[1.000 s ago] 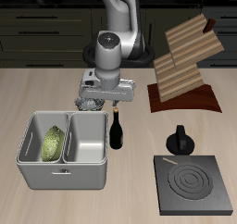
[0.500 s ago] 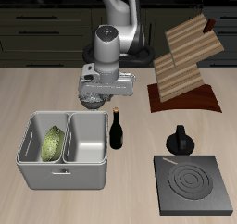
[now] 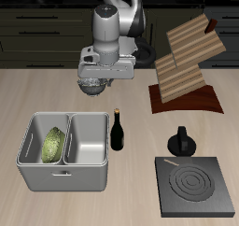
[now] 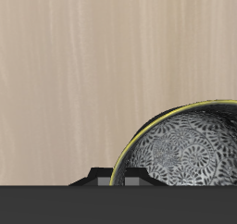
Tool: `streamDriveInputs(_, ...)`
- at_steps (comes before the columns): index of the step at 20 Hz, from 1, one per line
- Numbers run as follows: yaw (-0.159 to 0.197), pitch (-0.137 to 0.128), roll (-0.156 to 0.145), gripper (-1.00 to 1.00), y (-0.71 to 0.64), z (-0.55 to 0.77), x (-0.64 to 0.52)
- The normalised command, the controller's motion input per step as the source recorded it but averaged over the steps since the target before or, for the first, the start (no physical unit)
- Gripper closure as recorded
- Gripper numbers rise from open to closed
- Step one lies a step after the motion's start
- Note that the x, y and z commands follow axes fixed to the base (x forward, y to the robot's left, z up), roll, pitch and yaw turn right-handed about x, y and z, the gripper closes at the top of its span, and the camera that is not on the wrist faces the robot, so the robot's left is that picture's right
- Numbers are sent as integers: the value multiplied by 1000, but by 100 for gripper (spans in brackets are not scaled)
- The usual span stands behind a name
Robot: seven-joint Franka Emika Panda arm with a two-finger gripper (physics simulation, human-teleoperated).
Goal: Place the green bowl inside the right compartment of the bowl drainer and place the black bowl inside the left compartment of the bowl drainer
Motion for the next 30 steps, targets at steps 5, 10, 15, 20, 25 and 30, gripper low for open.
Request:
streamDriveInputs(5,18,-22,-25,100,-87,285,-115)
streamDriveInputs(10,20,-39,-45,100,-136,440,-176)
streamDriveInputs(15,31,-58,-11,100,-82,519,-181)
streamDriveInputs(20,37,-39,-4,100,-12,380,-83)
streamDriveInputs(25,17,16,2,100,-61,174,67)
streamDriveInputs(30,-20,24,-18,100,-109,213,214)
